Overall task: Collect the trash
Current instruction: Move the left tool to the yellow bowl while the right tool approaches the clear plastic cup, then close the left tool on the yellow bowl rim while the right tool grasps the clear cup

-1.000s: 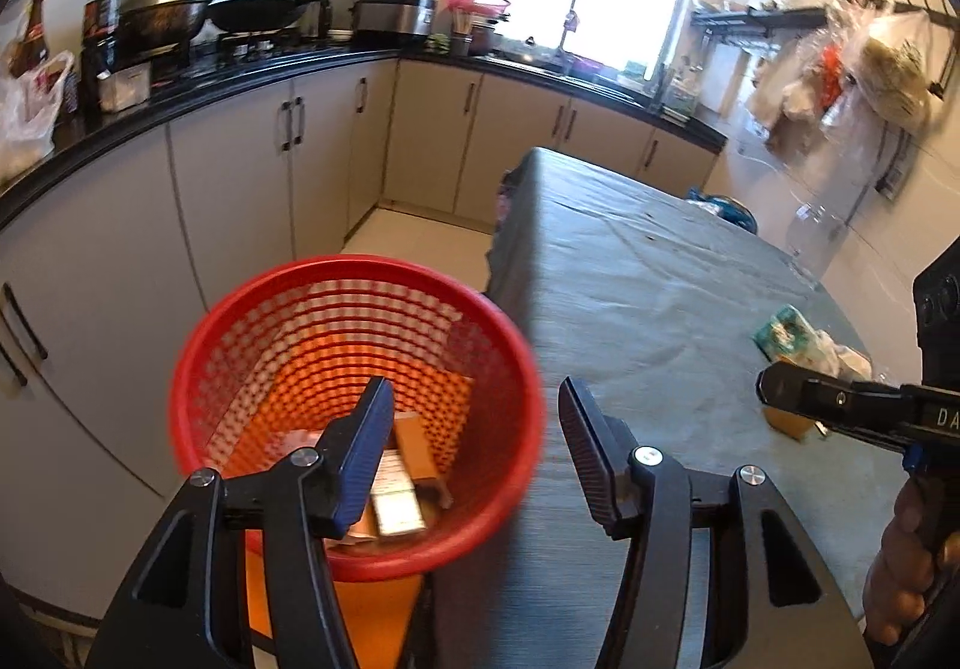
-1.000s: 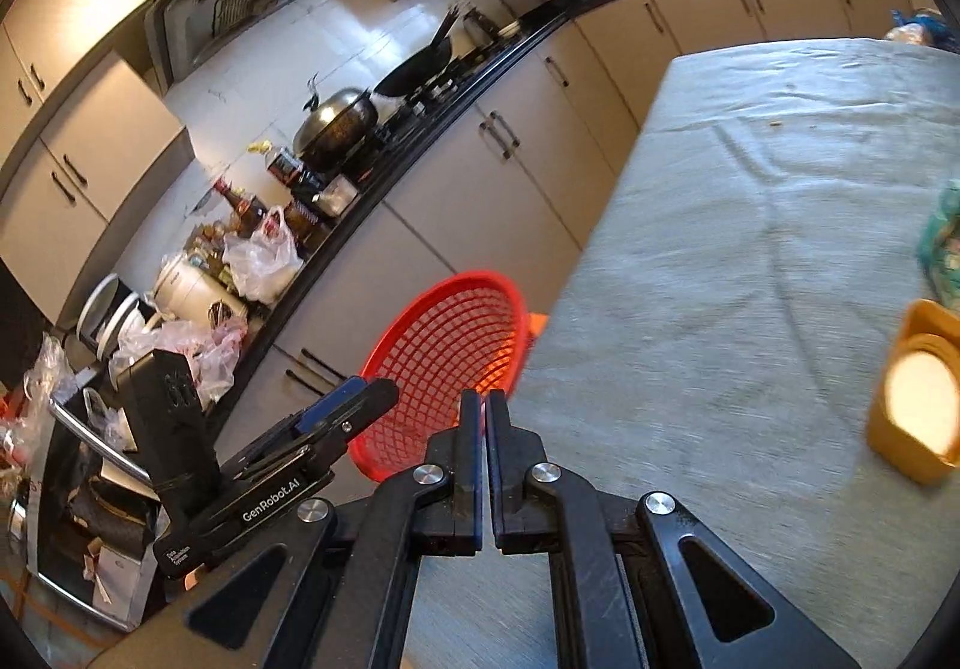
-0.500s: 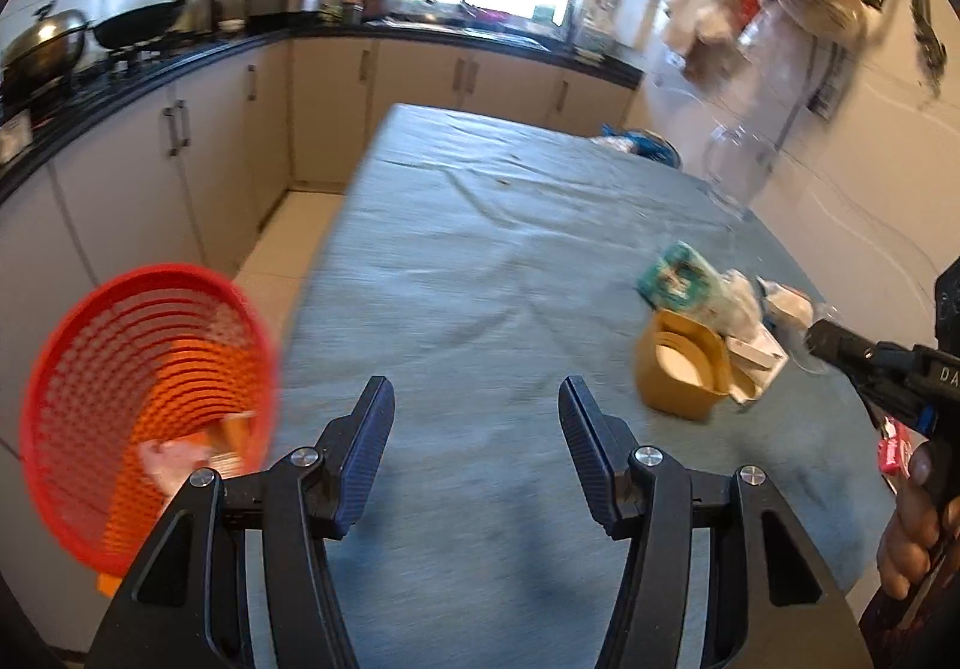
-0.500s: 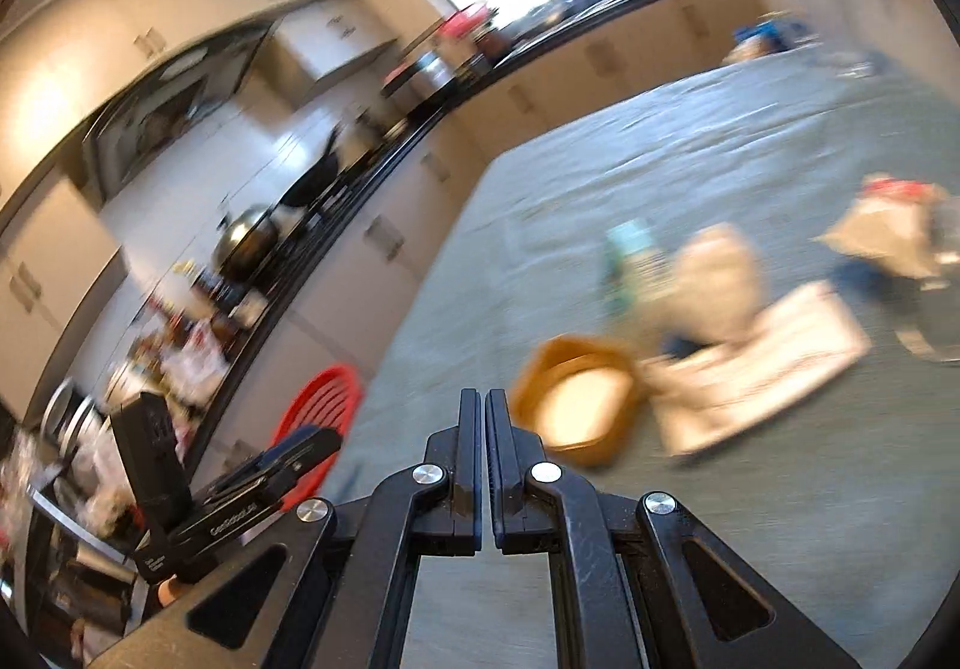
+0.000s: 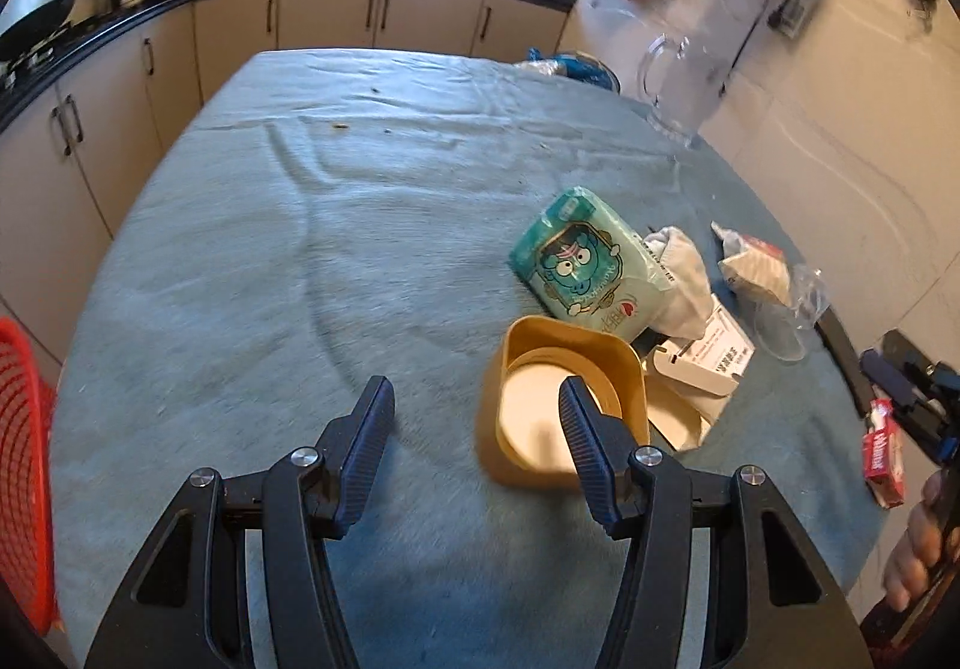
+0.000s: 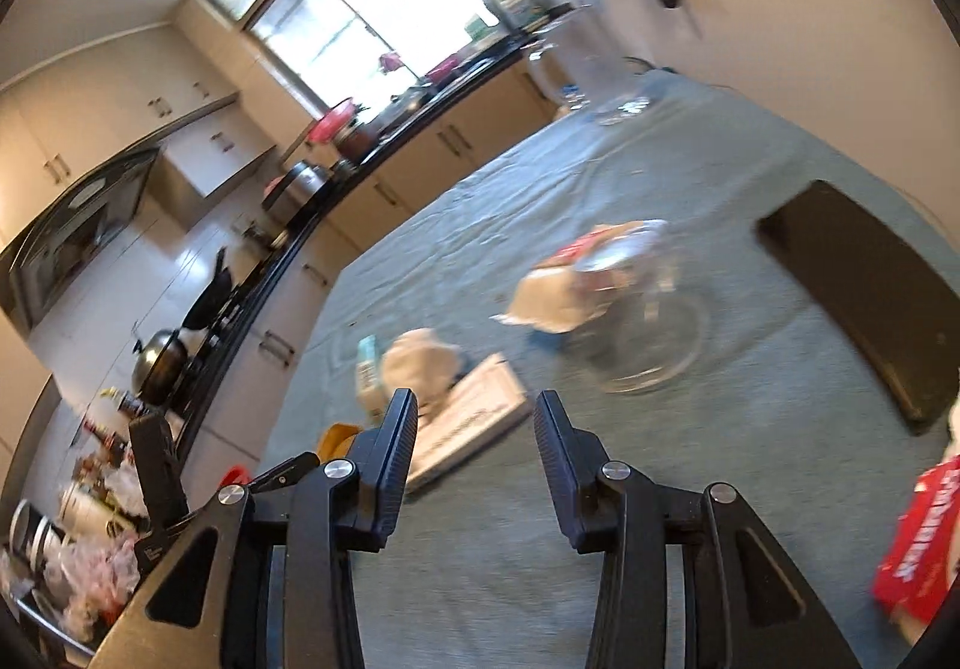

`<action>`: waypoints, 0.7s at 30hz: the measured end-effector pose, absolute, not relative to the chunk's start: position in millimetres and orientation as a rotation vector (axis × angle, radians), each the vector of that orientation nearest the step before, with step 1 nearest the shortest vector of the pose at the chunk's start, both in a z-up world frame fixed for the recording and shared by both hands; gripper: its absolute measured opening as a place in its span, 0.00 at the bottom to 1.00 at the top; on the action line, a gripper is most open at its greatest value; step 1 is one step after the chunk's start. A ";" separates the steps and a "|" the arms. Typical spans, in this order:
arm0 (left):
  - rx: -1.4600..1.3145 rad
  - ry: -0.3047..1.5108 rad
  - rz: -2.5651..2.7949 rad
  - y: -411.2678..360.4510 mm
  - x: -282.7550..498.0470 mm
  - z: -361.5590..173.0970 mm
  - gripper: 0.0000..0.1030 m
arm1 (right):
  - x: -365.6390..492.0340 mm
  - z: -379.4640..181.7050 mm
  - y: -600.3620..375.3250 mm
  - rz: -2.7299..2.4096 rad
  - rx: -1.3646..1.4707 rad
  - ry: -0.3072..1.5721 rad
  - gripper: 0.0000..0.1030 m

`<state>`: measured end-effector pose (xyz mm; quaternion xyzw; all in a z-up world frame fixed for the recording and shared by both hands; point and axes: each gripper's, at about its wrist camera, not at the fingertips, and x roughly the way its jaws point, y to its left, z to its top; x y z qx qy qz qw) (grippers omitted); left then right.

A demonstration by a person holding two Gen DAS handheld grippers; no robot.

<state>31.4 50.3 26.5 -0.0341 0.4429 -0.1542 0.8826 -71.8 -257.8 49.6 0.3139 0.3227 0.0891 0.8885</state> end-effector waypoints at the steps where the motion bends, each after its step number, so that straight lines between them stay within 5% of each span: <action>1: -0.063 0.929 -0.324 47.9 34.4 24.6 0.54 | -72.9 48.9 -263.6 0.172 0.657 0.669 0.43; 5: -0.040 0.944 -0.341 33.7 41.4 15.5 0.49 | -74.8 48.2 -279.4 0.087 0.629 0.657 0.45; 9: 0.023 0.919 -0.339 21.9 37.6 10.9 0.26 | -66.6 46.1 -279.3 0.011 0.564 0.660 0.55; 13: 0.029 0.892 -0.331 23.5 35.4 9.7 0.15 | -54.3 44.9 -263.3 -0.007 0.504 0.674 0.62; 21: -0.025 0.892 -0.362 33.3 34.9 9.0 0.13 | -22.5 42.5 -250.1 -0.142 0.394 0.695 0.69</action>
